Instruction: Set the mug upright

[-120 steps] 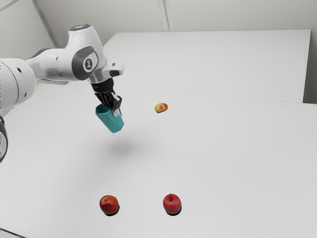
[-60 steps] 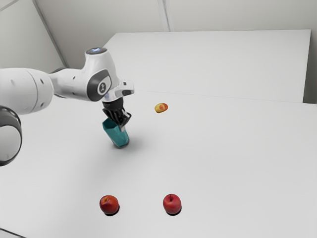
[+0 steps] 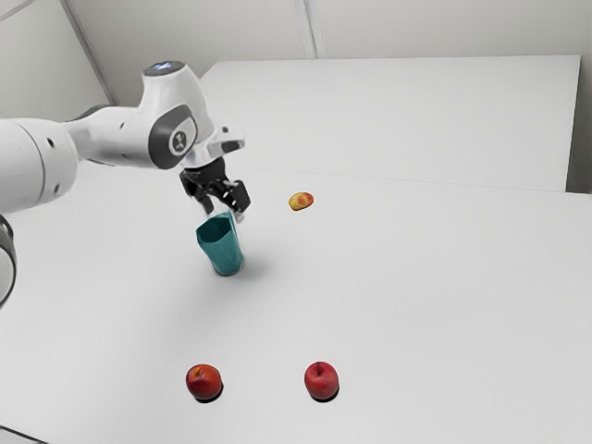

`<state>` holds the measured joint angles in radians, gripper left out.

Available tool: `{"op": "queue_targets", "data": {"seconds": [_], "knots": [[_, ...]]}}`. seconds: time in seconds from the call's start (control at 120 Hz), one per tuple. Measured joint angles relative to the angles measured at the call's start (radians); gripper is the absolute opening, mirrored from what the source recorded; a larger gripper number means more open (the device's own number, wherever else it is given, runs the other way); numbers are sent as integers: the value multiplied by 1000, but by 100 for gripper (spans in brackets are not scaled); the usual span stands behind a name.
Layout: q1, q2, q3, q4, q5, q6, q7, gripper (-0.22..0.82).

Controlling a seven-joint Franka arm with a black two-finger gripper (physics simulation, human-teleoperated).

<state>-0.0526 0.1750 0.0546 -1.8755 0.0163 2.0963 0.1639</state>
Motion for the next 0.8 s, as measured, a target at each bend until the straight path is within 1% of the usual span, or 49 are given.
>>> {"op": "queue_targets", "data": {"seconds": [0.1, 0.35, 0.55, 0.8], "knots": [[0, -21, -2, 67, -7, -65, -6, 54], [-3, -40, -4, 268, -36, -291, -16, 59], [-9, -70, -5, 301, -39, -410, -21, 60], [-9, -81, -3, 303, -55, -466, -25, 60]]}}
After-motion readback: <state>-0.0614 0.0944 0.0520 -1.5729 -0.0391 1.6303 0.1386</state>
